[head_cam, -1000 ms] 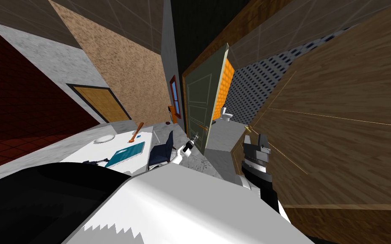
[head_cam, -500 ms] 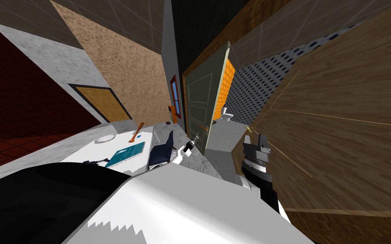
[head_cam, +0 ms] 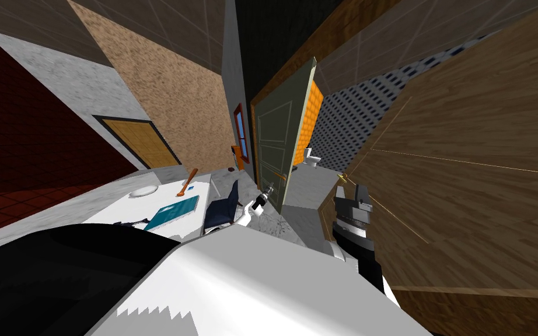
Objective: Push the door open
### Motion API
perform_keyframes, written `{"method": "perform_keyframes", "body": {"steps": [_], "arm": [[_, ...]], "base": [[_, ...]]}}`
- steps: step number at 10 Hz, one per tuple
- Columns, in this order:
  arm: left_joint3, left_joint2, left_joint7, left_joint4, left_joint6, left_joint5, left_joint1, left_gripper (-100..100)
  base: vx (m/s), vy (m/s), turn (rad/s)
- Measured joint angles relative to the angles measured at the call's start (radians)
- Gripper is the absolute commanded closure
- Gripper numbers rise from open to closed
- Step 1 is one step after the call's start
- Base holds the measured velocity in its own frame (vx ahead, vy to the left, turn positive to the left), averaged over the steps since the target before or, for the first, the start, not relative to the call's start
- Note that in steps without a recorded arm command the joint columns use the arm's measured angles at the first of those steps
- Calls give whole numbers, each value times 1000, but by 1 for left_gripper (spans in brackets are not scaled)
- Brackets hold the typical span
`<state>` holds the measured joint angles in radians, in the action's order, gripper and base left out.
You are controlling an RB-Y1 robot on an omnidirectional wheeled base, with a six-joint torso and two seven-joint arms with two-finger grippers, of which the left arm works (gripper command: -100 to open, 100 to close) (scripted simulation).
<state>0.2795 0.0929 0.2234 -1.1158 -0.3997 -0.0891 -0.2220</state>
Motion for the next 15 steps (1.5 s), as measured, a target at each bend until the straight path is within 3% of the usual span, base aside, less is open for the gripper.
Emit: {"method": "perform_keyframes", "body": {"steps": [5,13,15], "arm": [[18,2,8,6,9,-2,-3,-100],[20,2,9,8,8,-2,-4,-100],[34,4,17,13,14,-3,-9,-100]], "base": [[10,1,9],[7,1,8],[21,7,40]]}}
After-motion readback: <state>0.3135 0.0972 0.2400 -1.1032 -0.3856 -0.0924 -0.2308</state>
